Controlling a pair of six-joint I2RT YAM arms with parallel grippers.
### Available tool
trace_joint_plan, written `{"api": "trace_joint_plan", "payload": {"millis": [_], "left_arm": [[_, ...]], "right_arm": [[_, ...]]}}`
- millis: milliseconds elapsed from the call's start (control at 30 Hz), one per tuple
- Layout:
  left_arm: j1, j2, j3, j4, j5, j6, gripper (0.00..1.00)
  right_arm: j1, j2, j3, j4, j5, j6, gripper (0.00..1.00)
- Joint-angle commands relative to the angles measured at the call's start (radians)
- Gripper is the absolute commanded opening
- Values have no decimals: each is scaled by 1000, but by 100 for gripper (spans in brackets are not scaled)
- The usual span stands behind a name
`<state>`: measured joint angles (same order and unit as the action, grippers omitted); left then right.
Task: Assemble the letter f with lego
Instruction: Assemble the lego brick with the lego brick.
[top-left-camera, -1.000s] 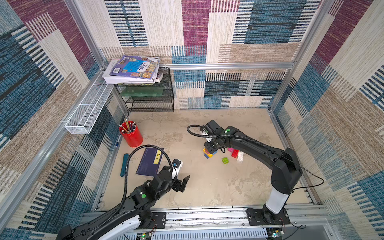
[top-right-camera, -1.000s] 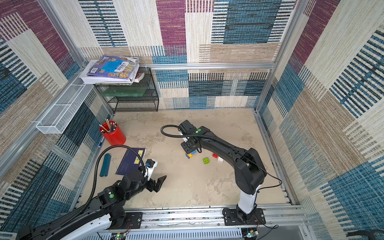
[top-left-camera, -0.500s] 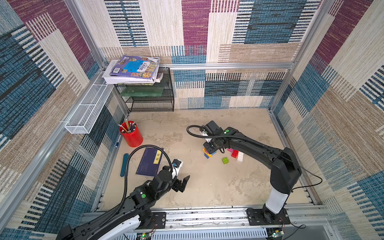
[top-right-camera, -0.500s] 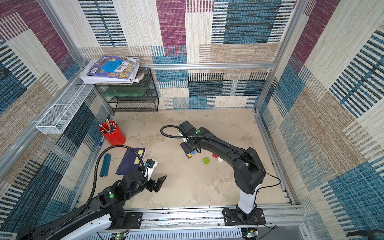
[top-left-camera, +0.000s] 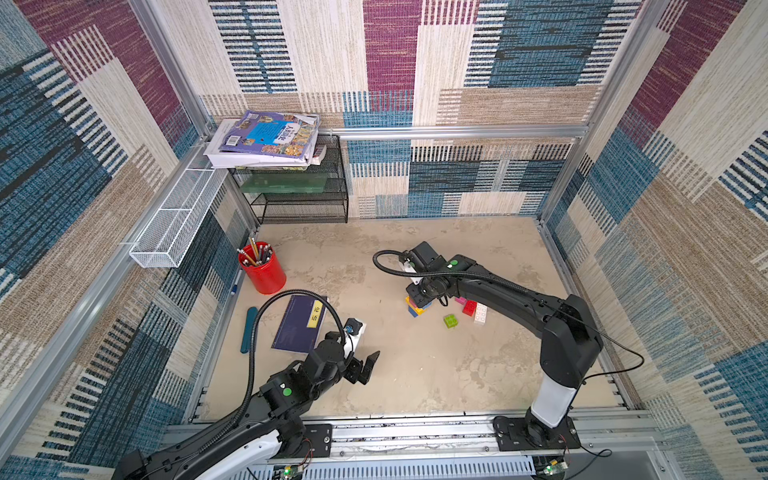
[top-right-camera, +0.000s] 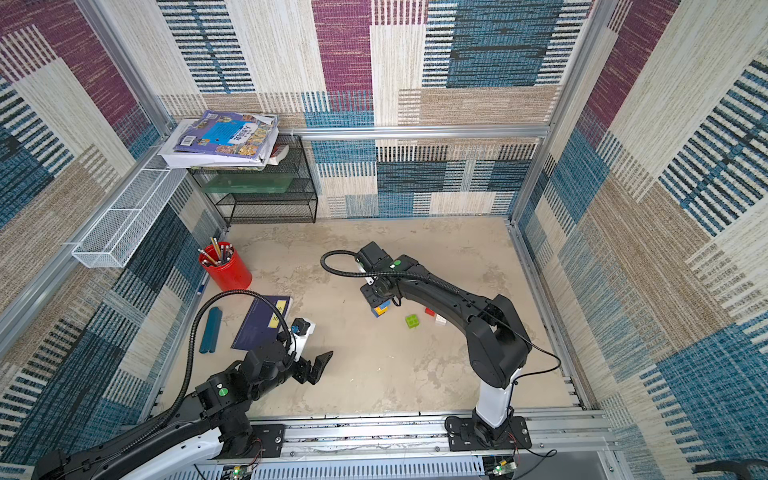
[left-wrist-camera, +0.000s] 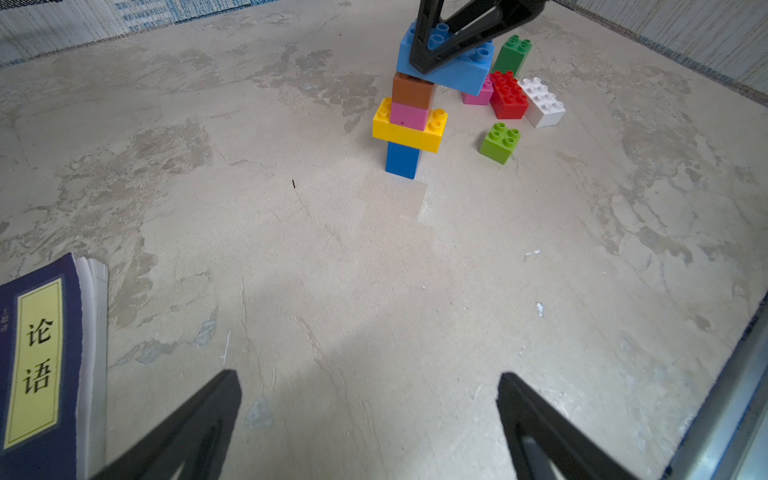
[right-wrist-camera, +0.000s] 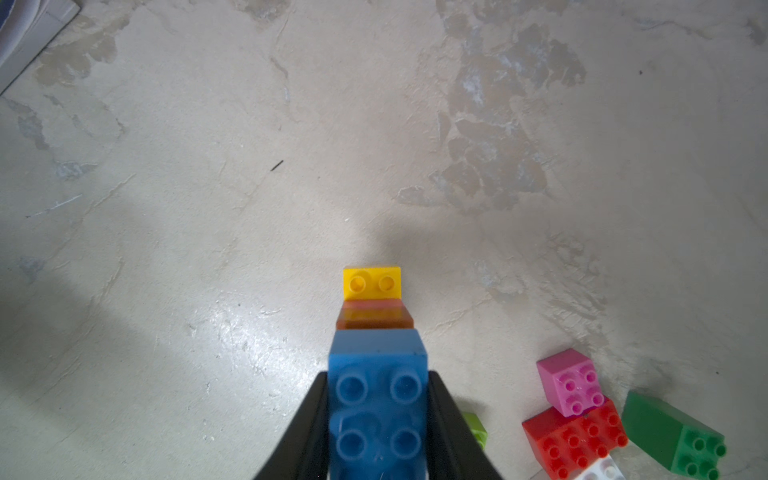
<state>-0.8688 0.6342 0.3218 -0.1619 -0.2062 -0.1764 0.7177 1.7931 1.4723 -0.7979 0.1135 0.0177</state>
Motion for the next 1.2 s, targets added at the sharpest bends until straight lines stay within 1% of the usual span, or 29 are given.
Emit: {"api": "trace_joint_plan", "payload": {"millis": [0, 400, 900, 1167], "left_arm": [[-1, 1, 6, 13, -5, 0, 99], [-1, 0, 5, 13, -4, 1, 99], [0, 0, 5, 13, -6, 1, 99], [-1, 1, 5, 13, -4, 1, 99]], "right_arm": [[1, 10, -10, -51, -21, -9, 31], [6, 43, -10, -82, -50, -16, 31], [6, 93, -14, -107, -42, -3, 31], [9, 151, -10, -122, -45, 2, 29]]}}
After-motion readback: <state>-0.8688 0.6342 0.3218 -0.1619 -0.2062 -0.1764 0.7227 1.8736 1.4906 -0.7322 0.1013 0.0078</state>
